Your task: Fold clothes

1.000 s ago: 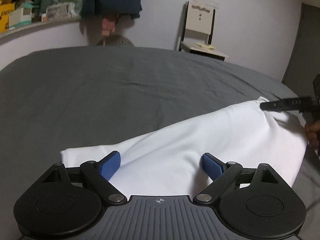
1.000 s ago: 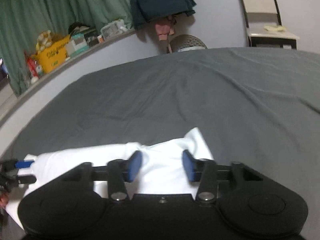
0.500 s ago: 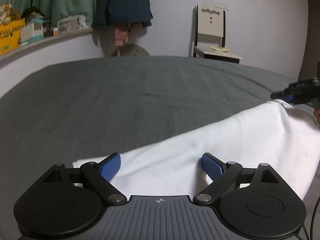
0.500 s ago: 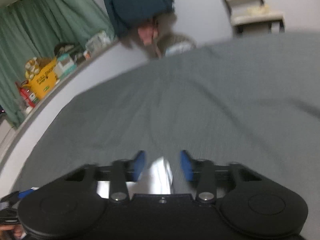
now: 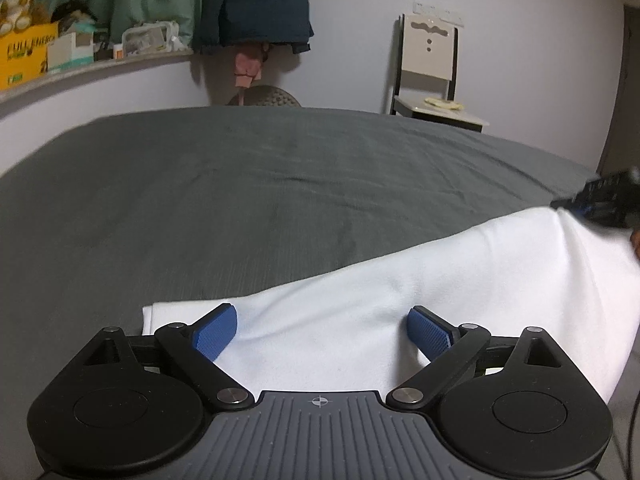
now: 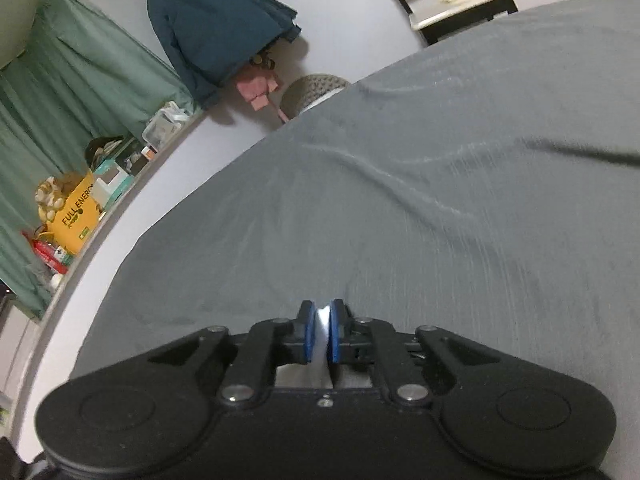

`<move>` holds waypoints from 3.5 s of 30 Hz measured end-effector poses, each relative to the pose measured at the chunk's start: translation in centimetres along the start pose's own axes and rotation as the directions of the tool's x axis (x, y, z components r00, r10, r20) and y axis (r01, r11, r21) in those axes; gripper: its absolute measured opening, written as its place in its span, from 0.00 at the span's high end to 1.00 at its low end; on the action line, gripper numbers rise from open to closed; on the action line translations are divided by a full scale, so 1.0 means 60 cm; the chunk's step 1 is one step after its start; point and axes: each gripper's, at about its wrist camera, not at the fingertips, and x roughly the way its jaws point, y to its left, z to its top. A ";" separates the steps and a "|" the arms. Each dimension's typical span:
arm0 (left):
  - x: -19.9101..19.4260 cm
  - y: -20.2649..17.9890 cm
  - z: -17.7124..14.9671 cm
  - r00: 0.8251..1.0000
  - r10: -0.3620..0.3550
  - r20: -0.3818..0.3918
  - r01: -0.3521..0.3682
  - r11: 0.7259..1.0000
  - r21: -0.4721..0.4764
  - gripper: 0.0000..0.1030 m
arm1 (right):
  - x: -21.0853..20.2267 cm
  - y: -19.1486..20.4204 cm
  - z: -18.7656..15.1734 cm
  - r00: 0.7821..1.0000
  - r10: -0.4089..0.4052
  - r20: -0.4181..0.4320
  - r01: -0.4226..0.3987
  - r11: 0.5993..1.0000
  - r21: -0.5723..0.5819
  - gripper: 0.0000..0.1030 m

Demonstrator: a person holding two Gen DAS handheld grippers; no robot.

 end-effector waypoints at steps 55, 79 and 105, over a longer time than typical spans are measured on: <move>-0.055 -0.178 0.000 0.899 -0.433 -0.069 0.428 0.831 0.355 0.07 | -0.204 -0.025 -0.065 0.983 0.027 -0.183 -0.019 0.999 0.050 0.93; 0.078 -0.191 0.071 0.966 -0.239 -0.098 0.249 0.963 0.103 0.00 | -0.186 -0.077 -0.062 0.991 0.092 -0.095 -0.075 0.983 0.165 0.09; -0.084 -0.133 0.048 0.694 -0.649 -0.313 0.634 0.756 -0.162 0.00 | -0.190 -0.091 -0.074 0.978 0.158 -0.139 -0.109 0.945 0.309 0.06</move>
